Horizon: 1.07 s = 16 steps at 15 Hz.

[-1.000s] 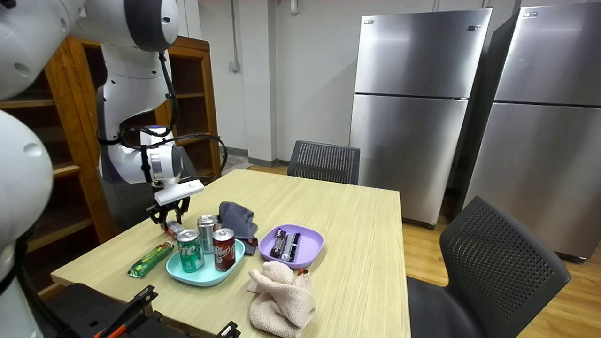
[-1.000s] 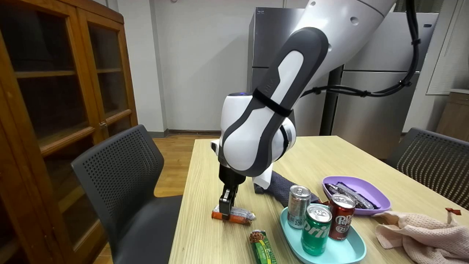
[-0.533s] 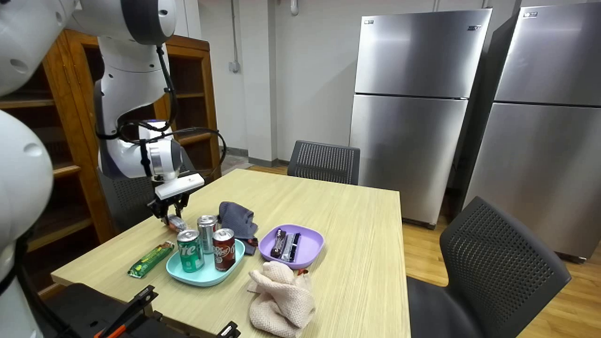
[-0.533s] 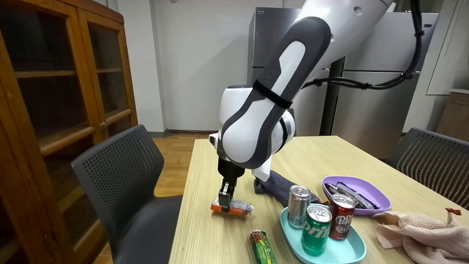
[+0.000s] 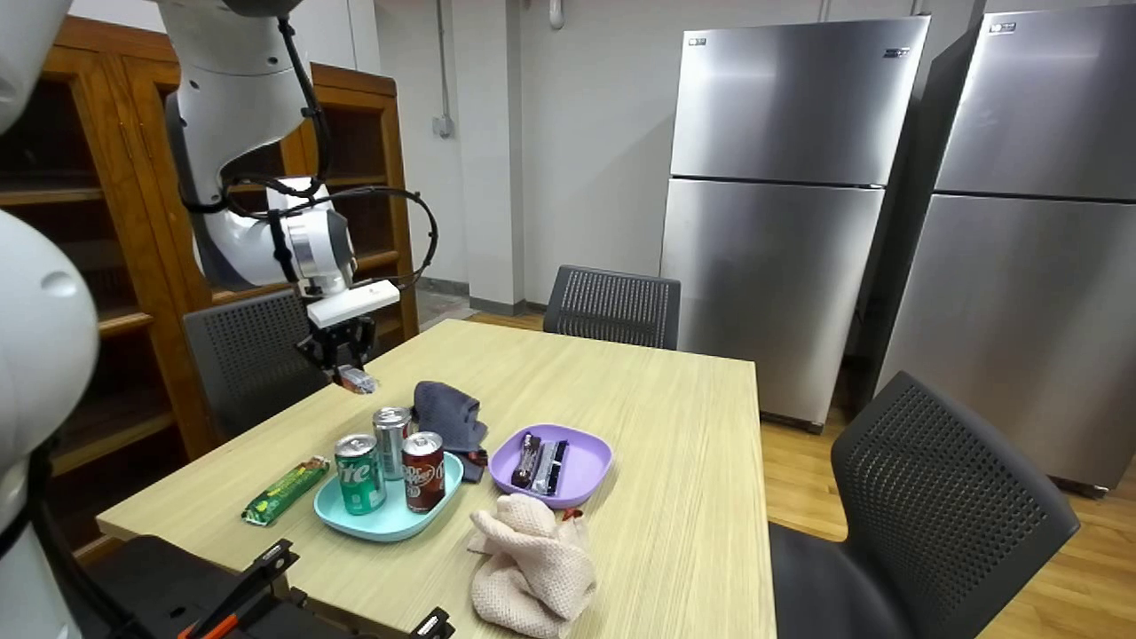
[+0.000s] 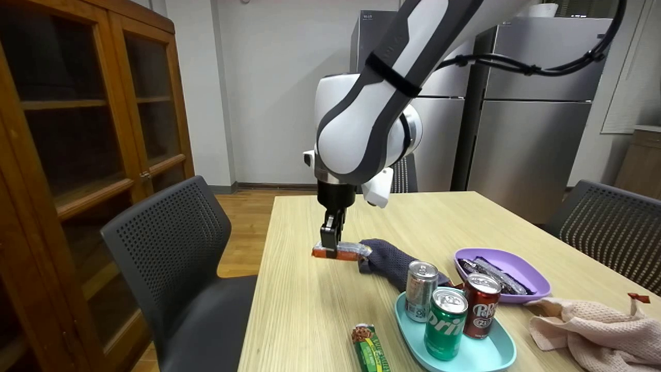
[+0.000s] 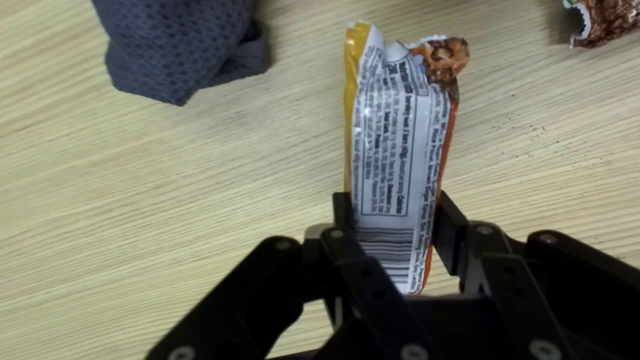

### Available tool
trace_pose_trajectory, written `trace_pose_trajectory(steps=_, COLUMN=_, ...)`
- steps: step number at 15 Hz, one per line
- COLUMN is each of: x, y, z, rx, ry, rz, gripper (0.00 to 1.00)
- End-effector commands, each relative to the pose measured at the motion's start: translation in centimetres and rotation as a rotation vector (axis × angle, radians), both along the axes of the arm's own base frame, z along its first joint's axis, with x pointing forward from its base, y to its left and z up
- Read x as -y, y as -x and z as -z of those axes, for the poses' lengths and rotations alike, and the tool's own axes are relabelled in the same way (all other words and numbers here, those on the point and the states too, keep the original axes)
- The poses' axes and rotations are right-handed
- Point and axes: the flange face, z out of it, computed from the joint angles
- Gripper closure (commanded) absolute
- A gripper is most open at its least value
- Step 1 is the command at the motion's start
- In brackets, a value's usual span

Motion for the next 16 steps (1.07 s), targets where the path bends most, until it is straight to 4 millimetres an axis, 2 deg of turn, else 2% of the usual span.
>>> trace_pose_trajectory(steps=1, x=2.7, y=-0.8, z=-3.3, rx=0.026, ry=0.052, rz=0.037, gripper=0.83)
trace_pose_trajectory(steps=6, x=7.5, y=-2.4, z=-4.7, rx=0.047, ry=0.031, rz=0.174, gripper=0.83)
trace_pose_trajectory(steps=12, x=14.8, y=-3.0, z=-4.2, rx=0.055, ry=0.003, rz=0.404, gripper=0.83)
trace_pose_trajectory(steps=16, x=19.2, y=-3.0, z=-3.2, rx=0.066, ry=-0.010, rz=0.533, gripper=0.83)
